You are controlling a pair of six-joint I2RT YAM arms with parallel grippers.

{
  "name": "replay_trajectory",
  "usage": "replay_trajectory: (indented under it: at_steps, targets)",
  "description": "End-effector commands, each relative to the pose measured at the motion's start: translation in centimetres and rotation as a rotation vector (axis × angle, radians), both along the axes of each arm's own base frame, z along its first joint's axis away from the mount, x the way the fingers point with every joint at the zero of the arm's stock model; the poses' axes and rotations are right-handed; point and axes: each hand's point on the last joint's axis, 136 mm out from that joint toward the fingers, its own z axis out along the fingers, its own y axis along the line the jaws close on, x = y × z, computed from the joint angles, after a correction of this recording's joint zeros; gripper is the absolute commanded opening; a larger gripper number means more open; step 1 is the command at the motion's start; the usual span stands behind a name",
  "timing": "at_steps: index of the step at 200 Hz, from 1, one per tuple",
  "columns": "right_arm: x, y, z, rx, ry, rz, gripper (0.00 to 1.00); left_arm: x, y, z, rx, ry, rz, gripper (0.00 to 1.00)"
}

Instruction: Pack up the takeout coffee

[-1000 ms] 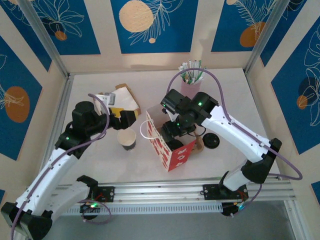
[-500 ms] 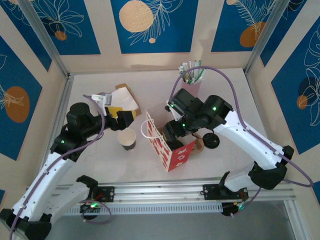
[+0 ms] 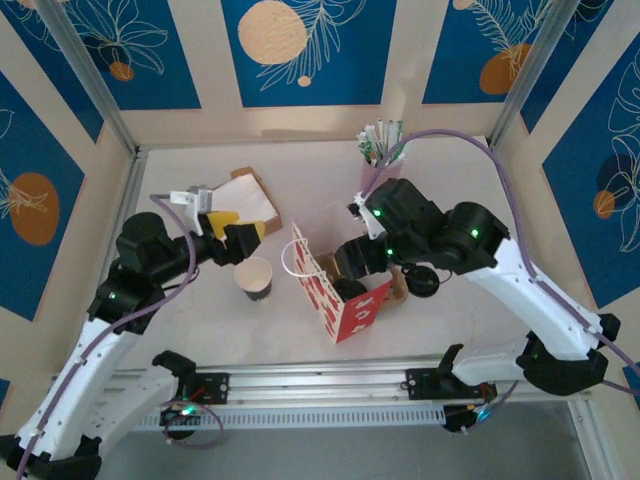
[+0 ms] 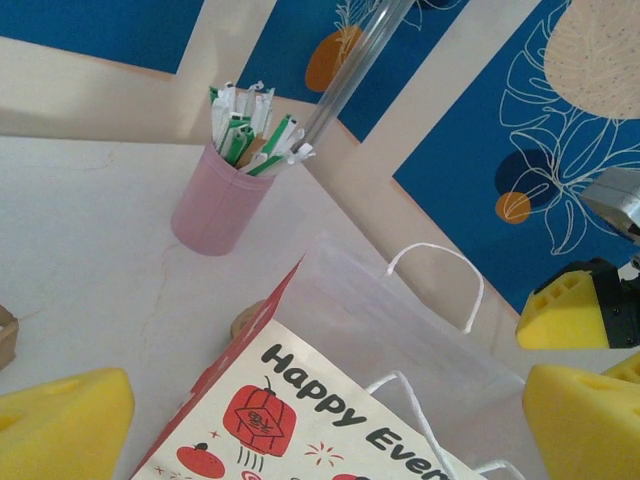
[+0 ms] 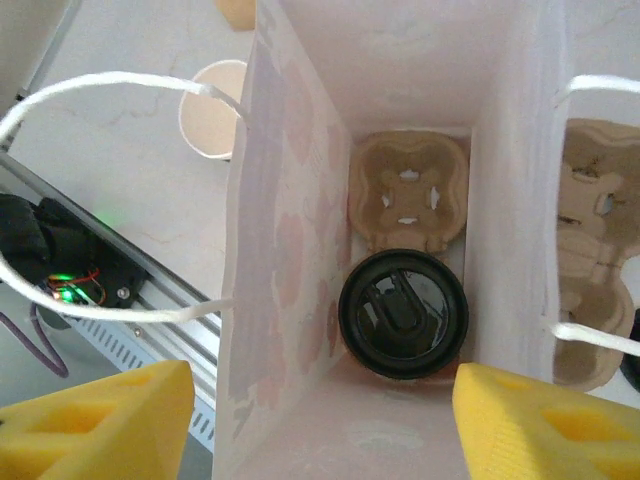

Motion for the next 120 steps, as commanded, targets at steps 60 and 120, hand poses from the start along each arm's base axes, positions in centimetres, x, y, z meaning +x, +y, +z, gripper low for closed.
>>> replay_trajectory:
  at_steps: [60,120]
  targets:
    - [0.4,-2.9,3.3,0.099,-0.120,-0.063,0.92,-1.8,2.2,2.7,-0.036,-0.064,0.089,1.00]
    - [2.2,-6.1,4.6,0.143,-0.169,-0.176,0.99,-1.6,3.5,2.6,-0.044,-0.058,0.166,1.00]
